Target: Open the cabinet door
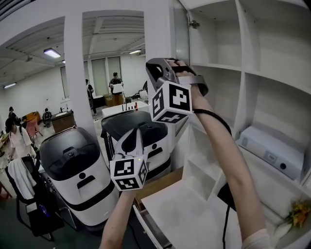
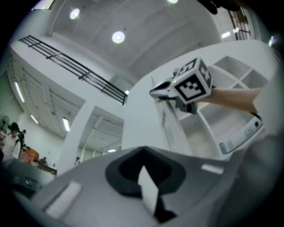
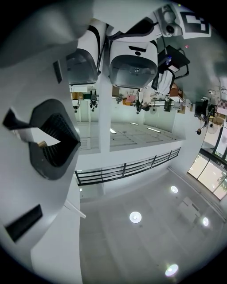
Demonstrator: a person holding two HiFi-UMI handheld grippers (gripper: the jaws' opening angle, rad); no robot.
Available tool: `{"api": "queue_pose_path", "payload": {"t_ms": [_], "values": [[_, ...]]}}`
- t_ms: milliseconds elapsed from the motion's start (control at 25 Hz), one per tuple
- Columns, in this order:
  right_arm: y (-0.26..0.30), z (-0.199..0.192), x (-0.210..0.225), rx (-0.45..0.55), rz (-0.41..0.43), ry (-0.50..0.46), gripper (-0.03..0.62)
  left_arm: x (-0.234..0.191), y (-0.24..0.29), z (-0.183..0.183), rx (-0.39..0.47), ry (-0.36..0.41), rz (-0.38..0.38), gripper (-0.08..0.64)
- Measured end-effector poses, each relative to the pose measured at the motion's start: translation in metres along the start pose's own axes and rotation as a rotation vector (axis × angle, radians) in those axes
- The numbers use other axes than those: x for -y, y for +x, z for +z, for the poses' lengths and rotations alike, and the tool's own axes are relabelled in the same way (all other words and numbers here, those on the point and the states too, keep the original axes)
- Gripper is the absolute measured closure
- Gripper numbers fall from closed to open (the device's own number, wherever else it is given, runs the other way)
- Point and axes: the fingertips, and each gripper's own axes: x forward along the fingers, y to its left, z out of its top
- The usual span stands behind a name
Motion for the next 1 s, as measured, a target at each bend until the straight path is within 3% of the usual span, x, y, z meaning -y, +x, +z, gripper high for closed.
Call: {"api": "queue_pose_path", "payload": {"t_ms": [160,320,520,680,840,1000], "values": [[0.01,0.002,-0.007,-0.018,-0.018,-0.052,0.593,-0.019,-0.01,-0.005,-0.009,0.013,0.029,0.554],[0.025,0.012,-0.014,-0.011,-0.005,-0.025,0.594,-0.041,-0.016,-0.017,-0.032,0.013,0.063,0.554],[0.041,0.017,-0.025,-0.023,-0.016,-0.079,0.594,-0.063,-0.027,-0.019,-0.038,0.034,0.09,0.554],[0.055,0.022,-0.032,-0.026,-0.013,-0.06,0.594,-0.083,-0.032,-0.017,-0.046,0.056,0.121,0.554],[0.066,0.022,-0.045,-0.029,-0.003,-0.122,0.594,-0.099,-0.036,-0.012,-0.039,0.071,0.15,0.554],[0.079,0.016,-0.056,-0.043,0.026,-0.089,0.594,-0.112,-0.039,-0.013,-0.043,0.08,0.174,0.554]]}}
